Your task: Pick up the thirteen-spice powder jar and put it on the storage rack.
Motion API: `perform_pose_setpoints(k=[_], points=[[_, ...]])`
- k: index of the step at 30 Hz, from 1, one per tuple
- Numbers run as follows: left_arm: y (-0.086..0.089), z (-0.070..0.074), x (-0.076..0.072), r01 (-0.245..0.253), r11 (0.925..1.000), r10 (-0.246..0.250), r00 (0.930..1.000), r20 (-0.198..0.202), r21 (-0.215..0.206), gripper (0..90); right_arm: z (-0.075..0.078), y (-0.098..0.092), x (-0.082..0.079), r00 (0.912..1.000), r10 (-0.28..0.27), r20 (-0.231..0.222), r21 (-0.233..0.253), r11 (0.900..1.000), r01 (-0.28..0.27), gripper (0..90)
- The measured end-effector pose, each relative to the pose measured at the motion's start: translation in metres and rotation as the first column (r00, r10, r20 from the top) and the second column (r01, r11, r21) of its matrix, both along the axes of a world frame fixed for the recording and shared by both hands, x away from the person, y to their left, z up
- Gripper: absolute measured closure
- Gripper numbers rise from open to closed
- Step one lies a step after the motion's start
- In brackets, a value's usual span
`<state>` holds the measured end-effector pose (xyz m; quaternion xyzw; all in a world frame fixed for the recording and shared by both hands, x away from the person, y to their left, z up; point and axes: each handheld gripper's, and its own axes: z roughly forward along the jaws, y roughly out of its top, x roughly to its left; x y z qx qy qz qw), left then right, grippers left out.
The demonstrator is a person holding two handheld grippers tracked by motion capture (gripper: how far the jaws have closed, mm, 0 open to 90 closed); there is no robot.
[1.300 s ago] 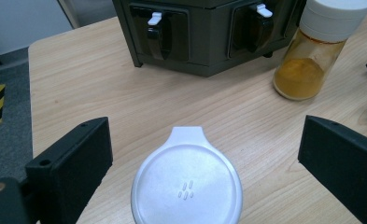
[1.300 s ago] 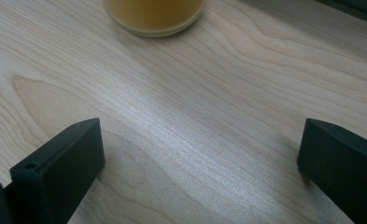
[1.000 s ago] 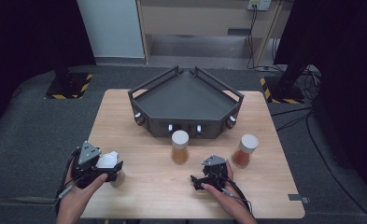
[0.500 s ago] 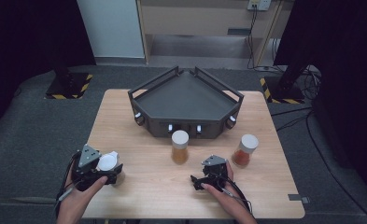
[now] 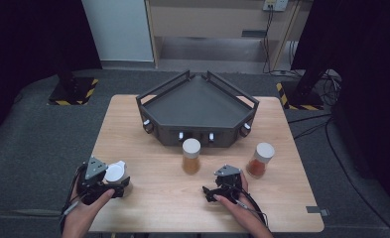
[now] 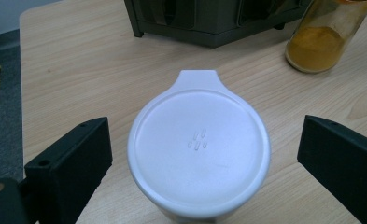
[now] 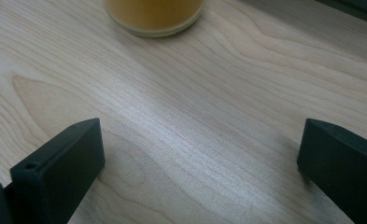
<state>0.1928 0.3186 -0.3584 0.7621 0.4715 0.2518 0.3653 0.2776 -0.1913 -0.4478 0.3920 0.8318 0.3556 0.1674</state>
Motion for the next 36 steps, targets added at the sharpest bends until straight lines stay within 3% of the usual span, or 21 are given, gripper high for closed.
perform_pose_setpoints(k=[36], points=[[0.004,-0.032,0.006,0.009,0.9997,-0.010,0.9992,-0.039,-0.021,2.6,0.000,0.000,0.000,1.0000,0.000,0.000,0.000,1.000,0.000,0.7]])
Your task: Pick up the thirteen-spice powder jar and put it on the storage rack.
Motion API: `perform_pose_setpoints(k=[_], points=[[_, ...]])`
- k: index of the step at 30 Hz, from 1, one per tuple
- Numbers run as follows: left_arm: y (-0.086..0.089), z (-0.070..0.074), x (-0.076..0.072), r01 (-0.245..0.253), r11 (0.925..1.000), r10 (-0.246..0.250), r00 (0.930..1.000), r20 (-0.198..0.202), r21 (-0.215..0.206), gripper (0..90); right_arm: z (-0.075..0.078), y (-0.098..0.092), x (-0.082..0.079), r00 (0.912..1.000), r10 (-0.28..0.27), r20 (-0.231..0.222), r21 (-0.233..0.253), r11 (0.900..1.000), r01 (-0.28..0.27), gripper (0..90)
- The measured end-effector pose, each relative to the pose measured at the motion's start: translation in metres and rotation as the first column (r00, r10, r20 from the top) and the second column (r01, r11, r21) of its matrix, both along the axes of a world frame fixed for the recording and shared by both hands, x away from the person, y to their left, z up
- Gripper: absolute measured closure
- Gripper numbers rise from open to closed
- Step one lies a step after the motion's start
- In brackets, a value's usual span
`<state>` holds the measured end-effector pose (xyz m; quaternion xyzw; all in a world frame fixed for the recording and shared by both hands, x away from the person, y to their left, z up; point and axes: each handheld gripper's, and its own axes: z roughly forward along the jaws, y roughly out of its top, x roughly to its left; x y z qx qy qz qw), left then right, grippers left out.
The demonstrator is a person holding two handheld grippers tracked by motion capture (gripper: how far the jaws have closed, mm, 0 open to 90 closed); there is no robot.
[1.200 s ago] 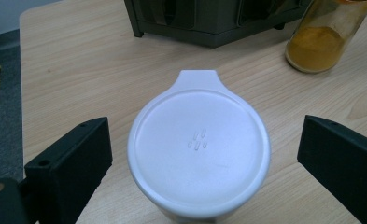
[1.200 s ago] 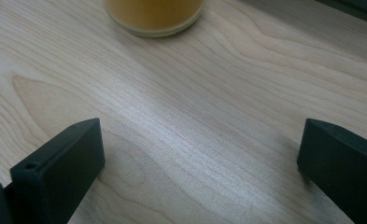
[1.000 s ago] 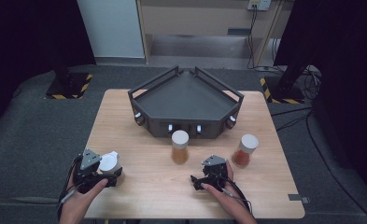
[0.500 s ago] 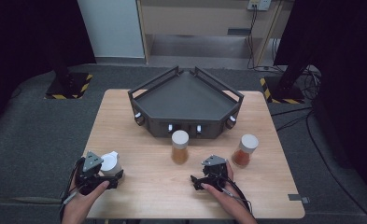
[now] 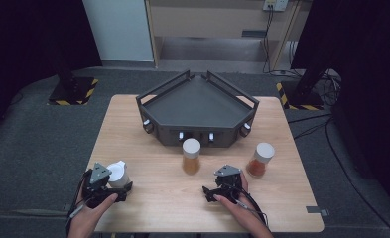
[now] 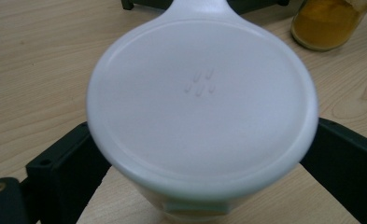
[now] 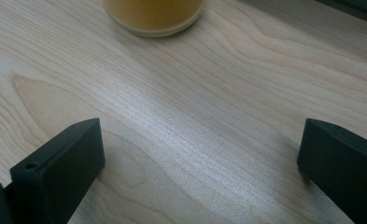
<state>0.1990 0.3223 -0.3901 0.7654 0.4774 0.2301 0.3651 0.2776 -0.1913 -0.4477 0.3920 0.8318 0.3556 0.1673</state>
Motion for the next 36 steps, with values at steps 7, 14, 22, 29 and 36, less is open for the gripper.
perform_pose_setpoints(k=[7,14,22,29,36], points=[[0.000,-0.007,0.000,-0.003,1.0000,0.003,1.0000,0.002,0.001,5.3,0.000,0.000,0.000,1.0000,0.000,0.000,0.000,1.000,0.000,0.6],[0.002,-0.012,0.000,-0.009,1.0000,0.009,0.9999,0.013,-0.004,12.3,0.000,0.000,0.000,1.0000,0.000,0.000,0.000,1.000,0.000,0.6],[0.002,-0.017,-0.002,-0.023,0.9997,0.023,0.9994,0.024,-0.009,28.5,0.000,0.000,0.000,1.0000,0.000,0.000,0.000,1.000,0.000,0.6],[-0.002,-0.015,-0.003,-0.022,0.9997,0.021,0.9992,0.033,0.012,29.0,0.000,0.000,0.000,1.0000,0.000,0.000,0.000,1.000,0.000,0.7],[-0.002,-0.004,-0.005,-0.011,0.9996,0.009,0.9982,0.060,0.028,29.1,0.000,0.000,0.000,1.0000,0.000,0.000,0.000,1.000,0.000,0.7]])
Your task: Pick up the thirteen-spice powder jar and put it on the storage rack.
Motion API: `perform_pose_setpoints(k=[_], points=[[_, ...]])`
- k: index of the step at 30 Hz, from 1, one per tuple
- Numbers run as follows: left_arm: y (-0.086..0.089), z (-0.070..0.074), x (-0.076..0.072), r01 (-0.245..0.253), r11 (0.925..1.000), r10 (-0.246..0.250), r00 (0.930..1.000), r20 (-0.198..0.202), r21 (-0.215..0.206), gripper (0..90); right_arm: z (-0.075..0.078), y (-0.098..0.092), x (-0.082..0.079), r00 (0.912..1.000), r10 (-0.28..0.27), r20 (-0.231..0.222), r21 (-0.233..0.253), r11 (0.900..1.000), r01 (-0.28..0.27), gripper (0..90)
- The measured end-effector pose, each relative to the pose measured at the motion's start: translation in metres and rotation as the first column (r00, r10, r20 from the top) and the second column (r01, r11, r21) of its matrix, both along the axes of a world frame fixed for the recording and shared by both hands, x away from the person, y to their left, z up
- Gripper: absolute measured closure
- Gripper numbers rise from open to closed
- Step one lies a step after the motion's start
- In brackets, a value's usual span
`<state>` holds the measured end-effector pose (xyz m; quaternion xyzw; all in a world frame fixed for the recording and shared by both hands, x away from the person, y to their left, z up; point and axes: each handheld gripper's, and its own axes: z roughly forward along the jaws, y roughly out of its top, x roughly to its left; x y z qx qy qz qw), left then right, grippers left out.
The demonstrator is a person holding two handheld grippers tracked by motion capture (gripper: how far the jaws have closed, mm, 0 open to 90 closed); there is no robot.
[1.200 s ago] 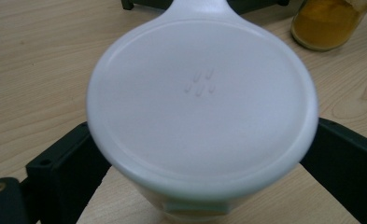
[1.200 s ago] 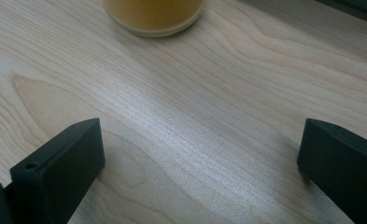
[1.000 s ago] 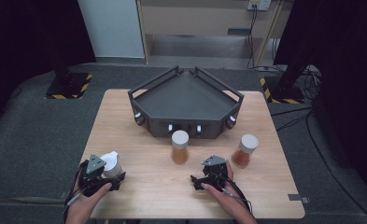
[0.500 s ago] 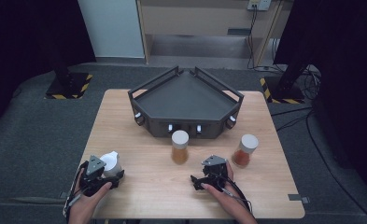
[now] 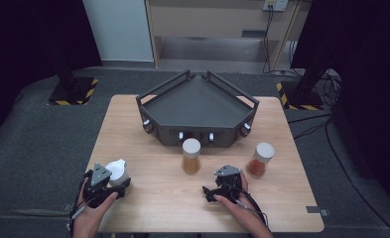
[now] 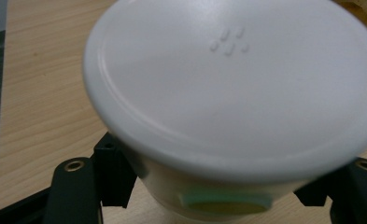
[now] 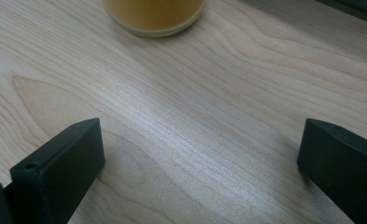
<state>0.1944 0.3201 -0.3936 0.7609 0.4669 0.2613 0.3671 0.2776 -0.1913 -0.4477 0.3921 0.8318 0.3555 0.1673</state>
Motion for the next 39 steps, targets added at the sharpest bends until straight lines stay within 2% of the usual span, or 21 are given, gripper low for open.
perform_pose_setpoints(k=[7,14,17,22,30,39], points=[[0.004,0.009,0.004,0.025,0.9996,-0.025,0.9997,0.006,0.010,29.1,0.000,0.000,0.000,1.0000,0.000,0.000,0.000,1.000,0.000,0.6],[0.007,0.011,0.008,0.051,0.9986,-0.051,0.9987,-0.003,0.012,29.1,0.000,0.000,0.000,1.0000,0.000,0.000,-0.001,1.000,0.000,0.7],[0.007,0.010,0.010,0.057,0.9984,-0.057,0.9984,-0.004,-0.001,29.2,0.000,0.000,0.000,1.0000,0.000,0.000,0.000,1.000,0.000,0.7],[0.003,0.010,0.013,0.076,0.9970,-0.076,0.9970,-0.012,0.009,29.2,0.000,0.000,0.000,1.0000,0.000,0.000,0.000,1.000,0.000,0.7],[-0.001,0.016,0.021,0.113,0.9935,-0.113,0.9935,-0.013,0.011,29.2,0.000,0.000,0.000,1.0000,0.000,0.000,0.000,1.000,0.000,0.6],[-0.006,0.028,0.035,0.175,0.9843,-0.175,0.9845,-0.003,0.022,29.2,0.000,0.000,0.000,1.0000,0.000,0.000,0.000,1.000,0.000,0.6]])
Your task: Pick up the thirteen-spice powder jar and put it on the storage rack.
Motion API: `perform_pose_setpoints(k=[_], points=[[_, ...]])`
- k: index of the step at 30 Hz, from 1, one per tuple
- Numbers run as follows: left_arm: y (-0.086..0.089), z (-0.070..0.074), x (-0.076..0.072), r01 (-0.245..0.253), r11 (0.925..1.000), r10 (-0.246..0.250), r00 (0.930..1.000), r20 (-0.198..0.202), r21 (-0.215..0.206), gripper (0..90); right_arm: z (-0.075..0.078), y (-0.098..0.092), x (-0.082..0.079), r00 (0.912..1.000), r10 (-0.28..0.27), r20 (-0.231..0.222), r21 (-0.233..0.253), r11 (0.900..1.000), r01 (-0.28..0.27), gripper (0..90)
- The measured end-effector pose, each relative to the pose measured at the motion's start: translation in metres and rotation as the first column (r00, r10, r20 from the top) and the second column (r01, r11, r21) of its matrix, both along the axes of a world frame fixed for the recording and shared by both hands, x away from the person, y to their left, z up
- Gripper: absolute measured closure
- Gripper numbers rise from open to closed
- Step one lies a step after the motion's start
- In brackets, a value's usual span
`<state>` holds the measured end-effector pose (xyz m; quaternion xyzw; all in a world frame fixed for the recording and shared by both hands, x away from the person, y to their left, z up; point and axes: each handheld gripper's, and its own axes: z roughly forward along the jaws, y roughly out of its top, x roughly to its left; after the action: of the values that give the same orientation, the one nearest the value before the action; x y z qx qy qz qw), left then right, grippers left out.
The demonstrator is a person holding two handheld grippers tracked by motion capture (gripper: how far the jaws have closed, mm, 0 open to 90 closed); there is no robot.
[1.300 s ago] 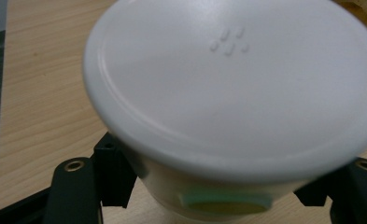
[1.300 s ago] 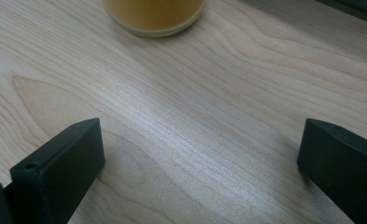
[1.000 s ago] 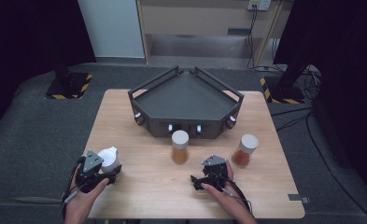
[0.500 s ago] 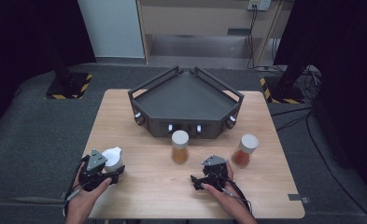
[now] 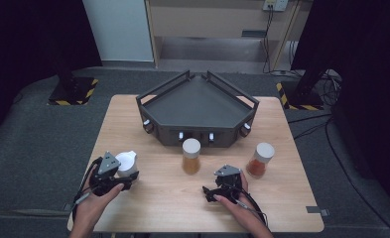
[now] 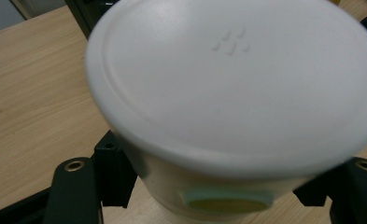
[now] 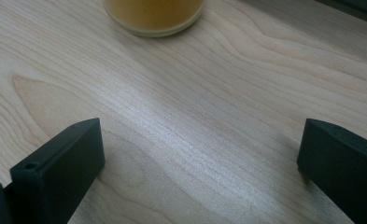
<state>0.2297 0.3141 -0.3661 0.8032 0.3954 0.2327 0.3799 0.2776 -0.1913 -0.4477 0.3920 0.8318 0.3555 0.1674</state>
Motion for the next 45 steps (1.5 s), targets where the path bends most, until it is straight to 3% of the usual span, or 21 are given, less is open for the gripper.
perform_pose_setpoints(k=[11,24,34,45], points=[[-0.003,0.004,0.013,0.041,0.9991,-0.041,0.9991,-0.001,0.013,29.2,0.000,0.000,0.000,1.0000,0.000,0.000,0.000,1.000,0.000,0.6],[-0.002,0.015,0.029,0.065,0.9978,-0.065,0.9978,-0.008,-0.010,29.2,0.000,0.000,0.000,1.0000,0.000,-0.001,0.001,1.000,0.000,0.6],[-0.004,0.016,0.042,0.088,0.9960,-0.089,0.9960,-0.014,-0.016,29.2,0.000,0.000,0.000,1.0000,0.001,-0.001,0.001,1.000,-0.001,0.6],[-0.007,0.027,0.056,0.126,0.9919,-0.127,0.9919,-0.010,-0.012,29.2,0.000,0.000,0.000,1.0000,0.000,-0.001,0.001,1.000,0.000,0.6]])
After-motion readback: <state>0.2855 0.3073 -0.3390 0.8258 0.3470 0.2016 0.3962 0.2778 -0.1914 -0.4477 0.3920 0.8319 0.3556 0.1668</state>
